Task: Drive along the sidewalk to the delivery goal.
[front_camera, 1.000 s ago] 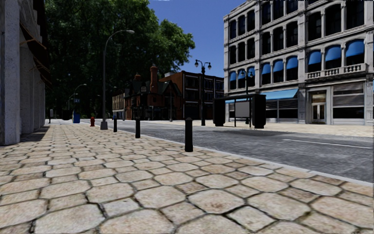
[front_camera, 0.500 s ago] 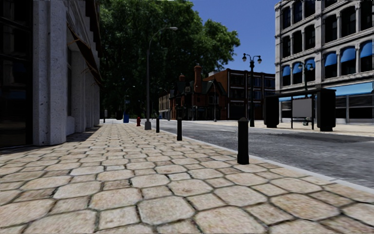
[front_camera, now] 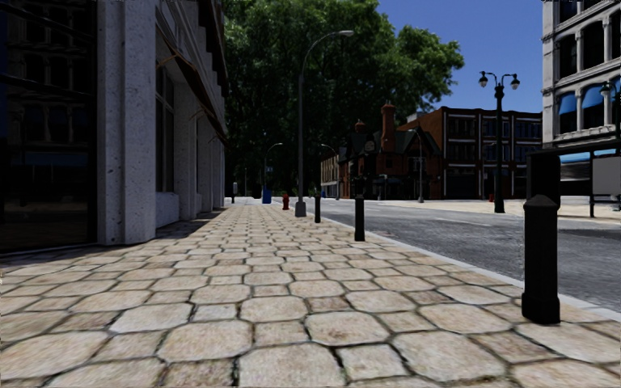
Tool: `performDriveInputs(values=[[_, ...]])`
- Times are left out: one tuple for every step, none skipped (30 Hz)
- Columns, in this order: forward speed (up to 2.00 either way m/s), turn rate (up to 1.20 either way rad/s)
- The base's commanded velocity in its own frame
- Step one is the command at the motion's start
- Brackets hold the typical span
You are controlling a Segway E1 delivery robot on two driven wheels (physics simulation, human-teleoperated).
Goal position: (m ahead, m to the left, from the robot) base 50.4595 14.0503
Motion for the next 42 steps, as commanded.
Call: performDriveInputs(values=[[2.0, 0.48], [2.0, 0.48], [2.0, 0.48], [2.0, 0.48], [2.0, 0.48], [2.0, 0.48], [2.0, 0.48], [2.0, 0.48], [2.0, 0.48], [2.0, 0.48], [2.0, 0.0], [2.0, 0.0], [2.0, 0.0], [2.0, 0.0], [2.0, 0.0], [2.0, 0.0], [2.0, 0.0], [2.0, 0.0], [2.0, 0.0], [2.0, 0.0], [2.0, 0.0], [2.0, 0.0], [2.0, 0.0], [2.0, 0.0], [2.0, 0.0], [2.0, 0.0], [2.0, 0.0], [2.0, 0.0], [2.0, 0.0], [2.0, 0.0], [2.0, 0.0], [2.0, 0.0], [2.0, 0.0], [2.0, 0.0], [2.0, 0.0], [2.0, 0.0], [2.0, 0.0], [2.0, 0.0], [2.0, 0.0], [2.0, 0.0], [2.0, 0.0], [2.0, 0.0]])
